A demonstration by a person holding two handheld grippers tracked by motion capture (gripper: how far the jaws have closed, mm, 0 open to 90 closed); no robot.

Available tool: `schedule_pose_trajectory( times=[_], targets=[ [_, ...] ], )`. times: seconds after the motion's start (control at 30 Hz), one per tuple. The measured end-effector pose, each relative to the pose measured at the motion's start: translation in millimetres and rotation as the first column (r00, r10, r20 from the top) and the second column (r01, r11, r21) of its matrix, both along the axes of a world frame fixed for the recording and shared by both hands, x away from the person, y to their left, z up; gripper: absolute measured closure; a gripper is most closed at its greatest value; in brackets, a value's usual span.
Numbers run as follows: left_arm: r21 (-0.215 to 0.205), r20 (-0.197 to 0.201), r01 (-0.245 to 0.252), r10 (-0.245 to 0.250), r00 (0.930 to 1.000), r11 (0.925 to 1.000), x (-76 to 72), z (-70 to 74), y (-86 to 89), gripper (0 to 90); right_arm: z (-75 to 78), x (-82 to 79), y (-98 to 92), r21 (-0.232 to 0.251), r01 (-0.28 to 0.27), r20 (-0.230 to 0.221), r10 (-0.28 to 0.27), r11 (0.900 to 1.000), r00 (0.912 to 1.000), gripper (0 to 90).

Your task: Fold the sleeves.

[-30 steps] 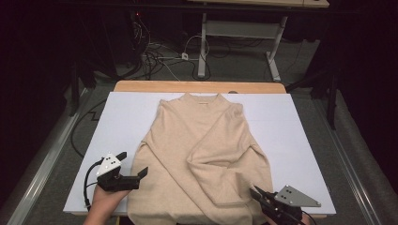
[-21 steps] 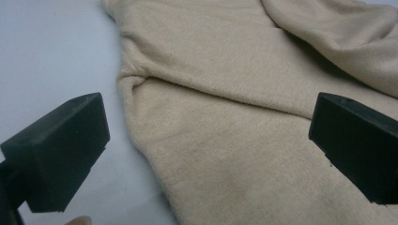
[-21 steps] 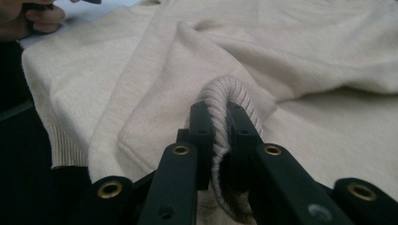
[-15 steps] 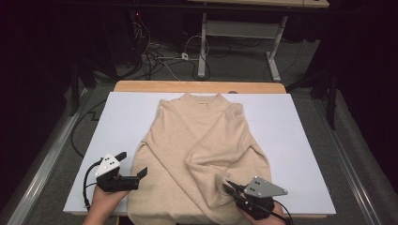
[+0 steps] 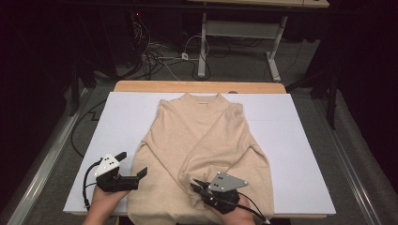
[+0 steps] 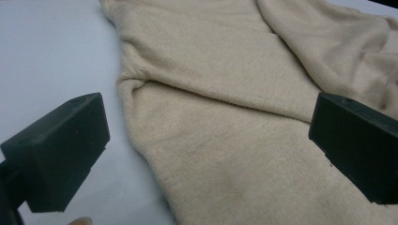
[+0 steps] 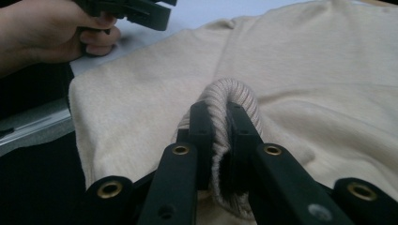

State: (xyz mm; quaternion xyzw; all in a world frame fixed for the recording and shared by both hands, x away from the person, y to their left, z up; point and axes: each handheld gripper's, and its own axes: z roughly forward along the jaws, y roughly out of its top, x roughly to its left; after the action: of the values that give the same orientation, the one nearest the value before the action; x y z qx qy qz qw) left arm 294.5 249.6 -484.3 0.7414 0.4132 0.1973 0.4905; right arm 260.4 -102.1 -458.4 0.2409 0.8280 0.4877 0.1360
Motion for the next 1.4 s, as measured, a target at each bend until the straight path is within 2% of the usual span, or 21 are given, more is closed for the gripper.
schedule_pose_trajectory(
  times=[0.07, 0.27, 0.43, 0.57, 0.73, 0.9, 1.1, 1.23, 1.4],
  targets=[
    [-0.001, 0.001, 0.002, -0.002, 1.0000, 1.0000, -0.2, 0.0, 0.3, 0.0, -1.4, 0.0, 9.2, -0.013, -0.015, 0.007, 0.015, 1.000, 0.9999, 83.8],
    [-0.007, 0.005, 0.002, -0.002, 1.0000, 1.0000, -0.8, 0.0, 0.8, 0.0, -3.7, -2.0, 37.2, -0.008, -0.074, 0.002, 0.074, 0.997, 0.9973, 83.8],
    [-0.009, 0.007, 0.007, -0.007, 1.0000, 0.9999, -0.9, 0.0, 1.1, 0.0, -7.9, -9.2, 58.4, -0.018, -0.127, -0.006, 0.127, 0.992, 0.9919, 83.3],
    [-0.011, 0.006, 0.007, -0.007, 1.0000, 0.9999, -0.8, -0.1, 1.3, 0.0, -13.7, -13.5, 64.3, -0.031, -0.147, -0.021, 0.146, 0.989, 0.9891, 81.5],
    [-0.007, 0.001, 0.010, -0.010, 1.0000, 0.9999, -0.2, 0.0, 1.0, 0.0, -9.4, -15.7, 61.2, -0.009, -0.155, -0.027, 0.155, 0.988, 0.9876, 68.2],
    [-0.001, -0.001, 0.011, -0.011, 0.9999, 0.9999, 0.1, 0.0, 0.4, 0.0, 4.7, -19.1, 49.4, 0.014, -0.127, 0.010, 0.127, 0.992, 0.9919, 59.1],
    [-0.001, -0.001, 0.009, -0.009, 1.0000, 1.0000, 0.0, 0.1, 0.3, 0.0, 18.1, -21.1, 18.4, 0.031, -0.052, 0.032, 0.051, 0.998, 0.9982, 51.9],
    [0.000, -0.001, 0.006, -0.006, 1.0000, 1.0000, -0.1, 0.1, 0.2, 0.0, 16.8, -18.3, -6.3, 0.039, -0.001, 0.029, 0.000, 0.999, 0.9996, 46.7],
    [0.000, -0.001, 0.004, -0.004, 1.0000, 1.0000, -0.1, 0.1, 0.2, 0.0, 7.2, -13.4, -44.7, 0.024, 0.087, 0.032, -0.088, 0.996, 0.9956, 31.8]
  ],
)
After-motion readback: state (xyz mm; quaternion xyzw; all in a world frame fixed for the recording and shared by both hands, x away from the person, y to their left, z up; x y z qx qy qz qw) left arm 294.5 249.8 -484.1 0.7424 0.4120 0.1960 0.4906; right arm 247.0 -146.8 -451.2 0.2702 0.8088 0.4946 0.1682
